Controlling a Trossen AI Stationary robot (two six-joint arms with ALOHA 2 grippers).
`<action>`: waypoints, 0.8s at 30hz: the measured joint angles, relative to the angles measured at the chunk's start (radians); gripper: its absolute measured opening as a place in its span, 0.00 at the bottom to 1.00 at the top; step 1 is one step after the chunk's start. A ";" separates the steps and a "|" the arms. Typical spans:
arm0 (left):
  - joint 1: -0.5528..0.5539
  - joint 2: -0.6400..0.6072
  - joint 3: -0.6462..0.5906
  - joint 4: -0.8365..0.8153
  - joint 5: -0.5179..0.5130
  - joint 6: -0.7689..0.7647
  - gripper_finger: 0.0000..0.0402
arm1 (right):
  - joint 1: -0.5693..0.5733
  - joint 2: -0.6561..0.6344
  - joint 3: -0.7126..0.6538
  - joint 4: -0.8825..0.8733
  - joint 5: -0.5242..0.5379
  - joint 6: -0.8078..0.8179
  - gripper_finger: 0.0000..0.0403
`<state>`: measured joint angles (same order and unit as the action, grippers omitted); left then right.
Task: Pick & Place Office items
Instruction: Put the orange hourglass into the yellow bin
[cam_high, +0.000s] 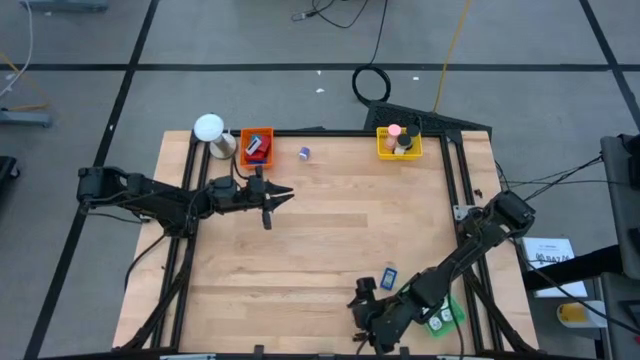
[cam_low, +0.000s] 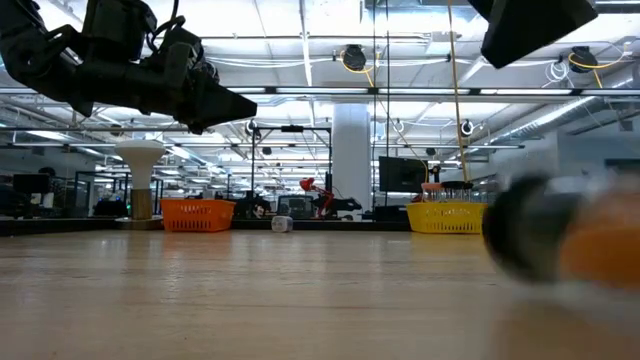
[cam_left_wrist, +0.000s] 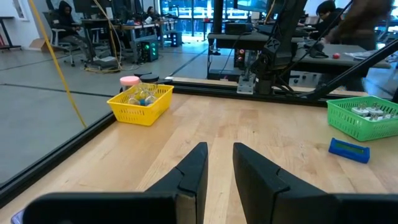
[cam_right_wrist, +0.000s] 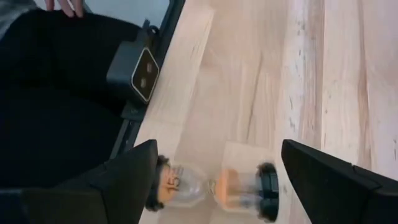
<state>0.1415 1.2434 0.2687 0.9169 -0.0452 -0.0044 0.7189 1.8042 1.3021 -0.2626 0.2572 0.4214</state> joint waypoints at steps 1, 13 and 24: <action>0.000 0.000 0.000 0.000 0.000 0.000 0.19 | 0.000 0.000 0.000 0.001 0.000 -0.004 0.83; 0.000 0.000 0.000 0.000 0.000 0.000 0.19 | -0.048 -0.001 0.000 -0.163 -0.018 0.498 0.81; 0.000 0.000 0.000 0.000 0.000 0.000 0.19 | -0.149 0.015 0.000 -0.189 -0.263 0.824 0.79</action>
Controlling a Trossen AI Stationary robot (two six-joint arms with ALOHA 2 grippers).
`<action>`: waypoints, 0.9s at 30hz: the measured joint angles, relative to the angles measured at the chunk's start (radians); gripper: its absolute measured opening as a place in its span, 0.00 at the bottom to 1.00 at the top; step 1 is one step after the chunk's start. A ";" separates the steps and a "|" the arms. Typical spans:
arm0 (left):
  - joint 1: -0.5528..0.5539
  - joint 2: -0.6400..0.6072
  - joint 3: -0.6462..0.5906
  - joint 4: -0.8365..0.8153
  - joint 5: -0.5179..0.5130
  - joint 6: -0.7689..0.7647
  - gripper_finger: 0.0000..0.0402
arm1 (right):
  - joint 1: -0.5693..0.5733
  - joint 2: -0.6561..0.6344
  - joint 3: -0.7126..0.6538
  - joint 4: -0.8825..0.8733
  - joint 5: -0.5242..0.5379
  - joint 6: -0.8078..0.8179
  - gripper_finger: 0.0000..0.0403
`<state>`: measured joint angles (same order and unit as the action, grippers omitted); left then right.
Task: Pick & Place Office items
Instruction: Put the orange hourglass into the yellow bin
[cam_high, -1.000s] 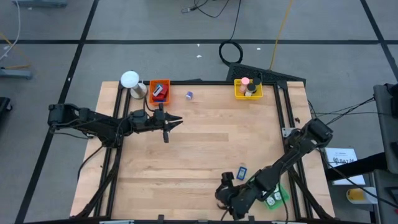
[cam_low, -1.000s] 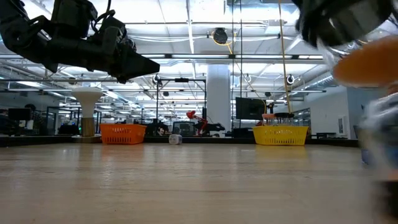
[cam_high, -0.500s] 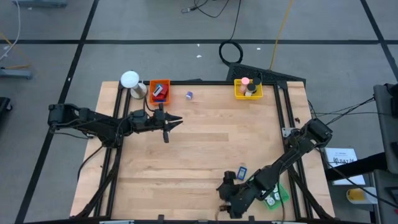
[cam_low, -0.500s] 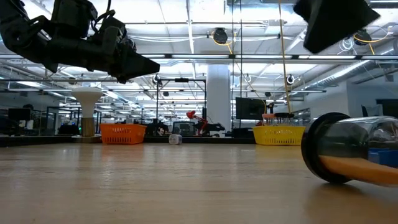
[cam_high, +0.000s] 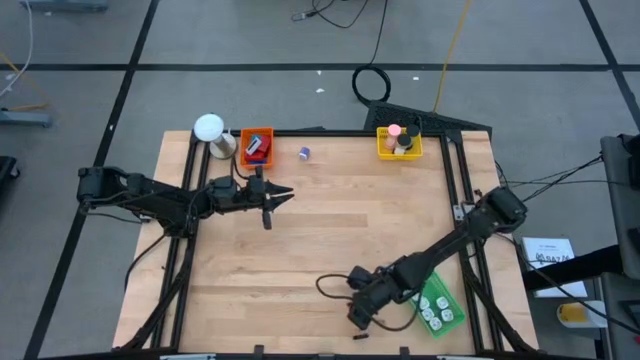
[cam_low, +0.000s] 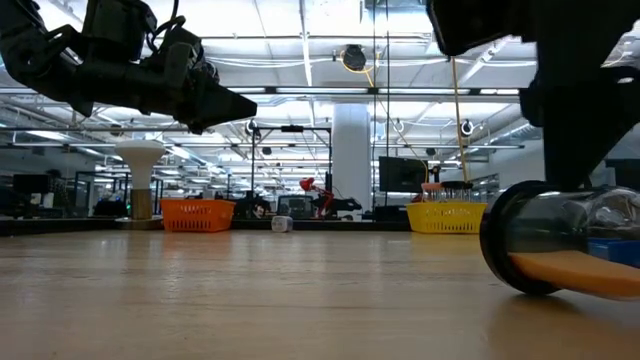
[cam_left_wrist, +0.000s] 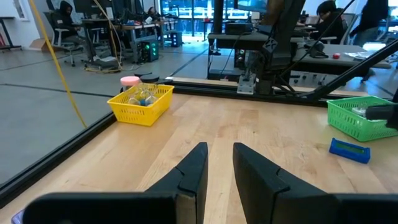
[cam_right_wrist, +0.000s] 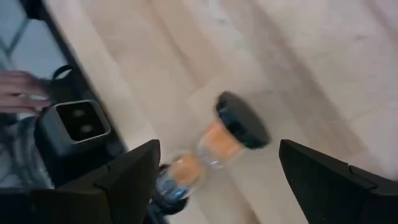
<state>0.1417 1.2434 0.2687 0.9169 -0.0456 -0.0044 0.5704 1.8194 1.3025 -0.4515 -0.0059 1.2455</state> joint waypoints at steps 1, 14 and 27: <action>0.000 0.000 0.000 0.000 0.000 0.000 0.19 | -0.007 0.007 0.000 0.000 0.000 0.000 0.79; 0.000 -0.001 0.000 0.001 0.000 0.000 0.19 | -0.014 0.128 0.002 0.077 -0.130 0.017 0.76; 0.000 -0.001 0.000 0.000 0.000 0.000 0.19 | -0.009 0.033 -0.001 0.032 -0.119 -0.305 0.55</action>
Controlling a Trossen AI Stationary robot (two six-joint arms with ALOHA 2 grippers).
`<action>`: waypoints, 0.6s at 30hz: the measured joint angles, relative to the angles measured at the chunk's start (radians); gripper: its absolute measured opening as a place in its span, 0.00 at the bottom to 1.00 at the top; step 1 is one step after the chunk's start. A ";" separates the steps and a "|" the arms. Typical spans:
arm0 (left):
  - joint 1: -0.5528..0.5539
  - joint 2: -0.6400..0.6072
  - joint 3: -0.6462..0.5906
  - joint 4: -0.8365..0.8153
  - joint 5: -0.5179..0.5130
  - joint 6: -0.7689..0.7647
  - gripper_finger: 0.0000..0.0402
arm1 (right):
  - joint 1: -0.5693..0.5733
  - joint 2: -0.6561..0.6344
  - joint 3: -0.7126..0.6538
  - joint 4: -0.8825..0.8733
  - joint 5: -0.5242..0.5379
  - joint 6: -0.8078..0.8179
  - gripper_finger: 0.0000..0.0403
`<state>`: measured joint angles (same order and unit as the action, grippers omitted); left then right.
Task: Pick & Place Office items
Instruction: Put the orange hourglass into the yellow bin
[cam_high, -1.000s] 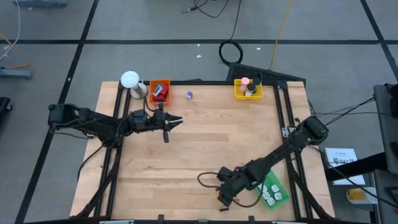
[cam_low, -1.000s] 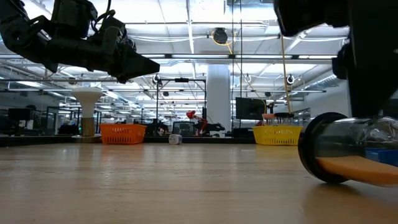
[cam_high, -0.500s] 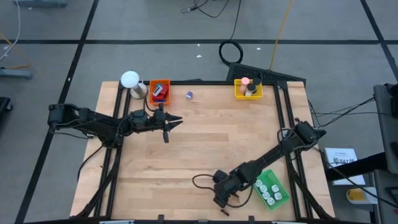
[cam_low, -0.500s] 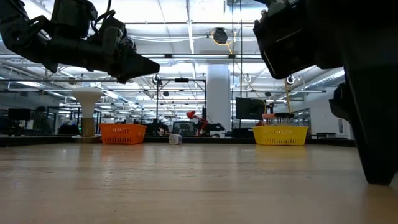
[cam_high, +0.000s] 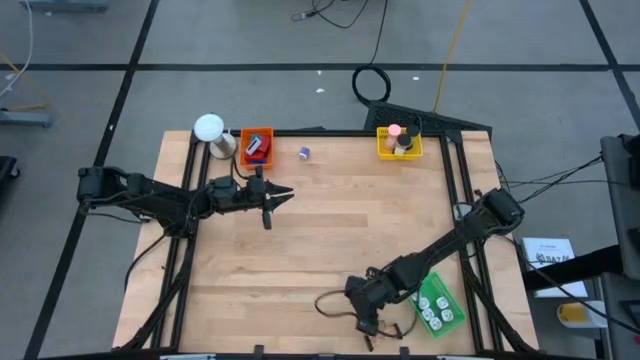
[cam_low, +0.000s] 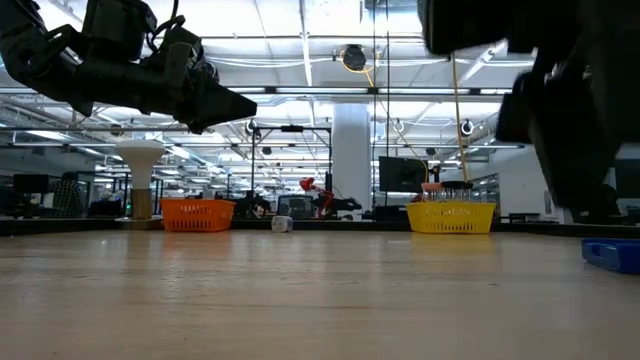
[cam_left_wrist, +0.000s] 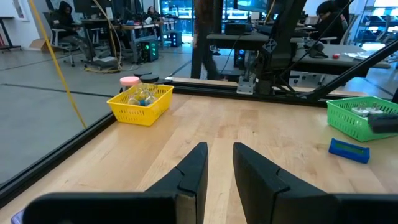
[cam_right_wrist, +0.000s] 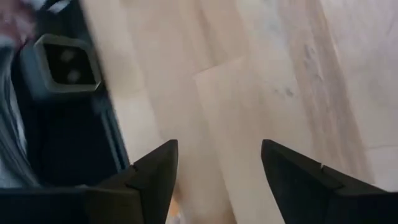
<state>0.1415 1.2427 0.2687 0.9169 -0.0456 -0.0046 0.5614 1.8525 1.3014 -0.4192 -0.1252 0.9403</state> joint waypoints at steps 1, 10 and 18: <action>0.000 0.000 0.000 0.000 0.000 0.000 0.19 | 0.011 -0.016 0.000 -0.010 0.010 -0.040 0.55; 0.000 0.000 0.000 0.000 0.000 0.000 0.19 | 0.184 -0.083 0.000 -0.023 0.180 -0.141 0.65; 0.000 0.000 0.000 0.000 0.000 0.000 0.19 | 0.245 -0.070 0.000 -0.080 0.278 -0.143 0.66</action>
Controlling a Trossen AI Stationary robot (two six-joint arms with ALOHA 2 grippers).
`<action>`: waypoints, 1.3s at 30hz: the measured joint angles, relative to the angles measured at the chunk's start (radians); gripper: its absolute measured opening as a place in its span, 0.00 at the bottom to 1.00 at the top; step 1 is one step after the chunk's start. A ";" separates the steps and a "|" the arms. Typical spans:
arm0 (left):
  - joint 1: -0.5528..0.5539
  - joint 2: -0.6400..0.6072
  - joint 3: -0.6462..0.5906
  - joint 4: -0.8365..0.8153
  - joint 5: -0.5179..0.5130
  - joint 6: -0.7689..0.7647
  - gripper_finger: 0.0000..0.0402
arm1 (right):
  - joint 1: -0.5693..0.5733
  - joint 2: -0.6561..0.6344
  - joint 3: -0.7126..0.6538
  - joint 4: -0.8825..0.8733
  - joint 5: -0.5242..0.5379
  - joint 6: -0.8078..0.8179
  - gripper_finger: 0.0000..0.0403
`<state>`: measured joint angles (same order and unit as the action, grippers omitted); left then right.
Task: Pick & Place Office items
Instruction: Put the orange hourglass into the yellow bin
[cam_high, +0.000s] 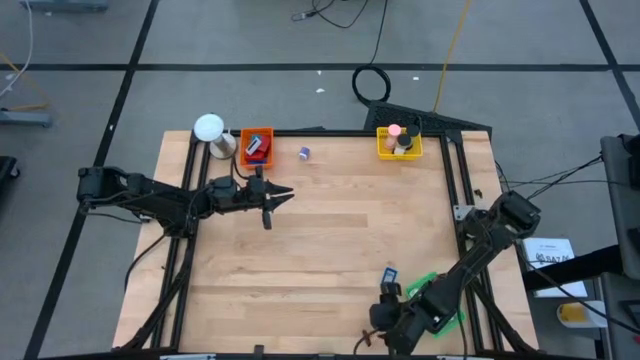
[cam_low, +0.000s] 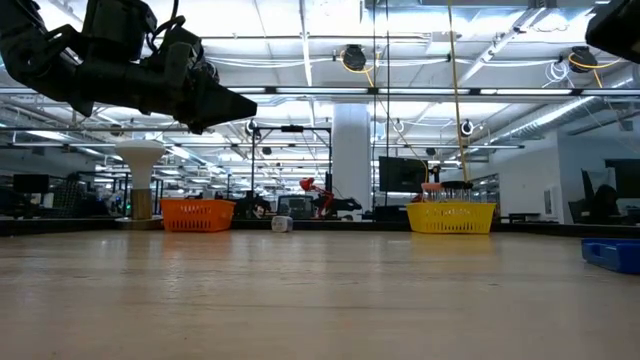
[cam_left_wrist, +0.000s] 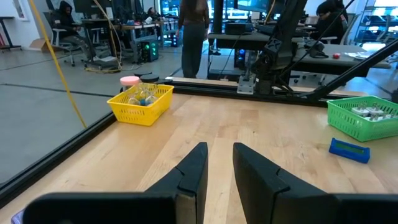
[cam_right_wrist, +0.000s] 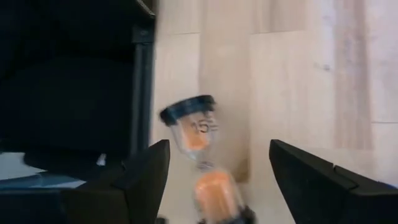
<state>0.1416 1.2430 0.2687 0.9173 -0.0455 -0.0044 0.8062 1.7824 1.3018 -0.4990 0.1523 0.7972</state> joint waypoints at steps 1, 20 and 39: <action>0.000 0.000 0.000 0.000 0.000 0.000 0.19 | 0.000 0.005 0.000 -0.013 0.008 -0.010 0.66; 0.000 0.000 0.000 0.000 0.000 0.000 0.19 | 0.028 0.064 0.001 0.128 -0.016 0.004 0.70; 0.000 0.000 0.000 0.000 0.000 0.000 0.19 | -0.013 0.144 0.000 0.136 -0.003 -0.144 0.62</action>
<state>0.1415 1.2434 0.2687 0.9172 -0.0454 -0.0044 0.7930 1.9266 1.3018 -0.3630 0.1493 0.6536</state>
